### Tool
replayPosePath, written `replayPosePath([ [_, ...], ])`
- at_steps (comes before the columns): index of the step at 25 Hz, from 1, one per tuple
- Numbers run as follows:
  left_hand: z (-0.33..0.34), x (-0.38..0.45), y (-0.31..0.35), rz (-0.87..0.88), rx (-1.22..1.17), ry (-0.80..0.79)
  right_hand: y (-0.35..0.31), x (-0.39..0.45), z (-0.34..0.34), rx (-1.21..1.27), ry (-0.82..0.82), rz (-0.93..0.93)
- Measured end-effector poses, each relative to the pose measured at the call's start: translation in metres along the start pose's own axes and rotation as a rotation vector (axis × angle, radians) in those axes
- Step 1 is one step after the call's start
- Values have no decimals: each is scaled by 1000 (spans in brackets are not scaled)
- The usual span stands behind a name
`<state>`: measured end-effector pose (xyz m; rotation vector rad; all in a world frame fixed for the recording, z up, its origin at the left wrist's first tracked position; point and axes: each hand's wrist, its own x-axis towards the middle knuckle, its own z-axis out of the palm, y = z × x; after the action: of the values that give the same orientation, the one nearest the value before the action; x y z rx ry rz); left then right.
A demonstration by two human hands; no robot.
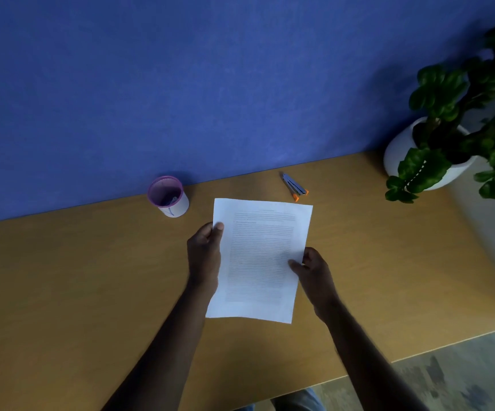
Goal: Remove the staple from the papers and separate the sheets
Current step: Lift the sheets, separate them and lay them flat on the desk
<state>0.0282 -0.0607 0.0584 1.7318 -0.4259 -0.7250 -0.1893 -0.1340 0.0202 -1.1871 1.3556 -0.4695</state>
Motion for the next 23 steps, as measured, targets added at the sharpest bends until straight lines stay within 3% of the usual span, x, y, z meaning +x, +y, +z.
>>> replayPosePath([
  [7,4,13,-16,72,177,25,-34,90,-4,-101,263,-128],
  [11,12,20,-26,64,233,40,-40,138,3,-182,308,-177],
  [18,16,34,-43,49,258,37,-34,194,10,-569,306,-200],
  [23,23,39,-41,18,257,8,-31,209,8,-587,331,-213],
])
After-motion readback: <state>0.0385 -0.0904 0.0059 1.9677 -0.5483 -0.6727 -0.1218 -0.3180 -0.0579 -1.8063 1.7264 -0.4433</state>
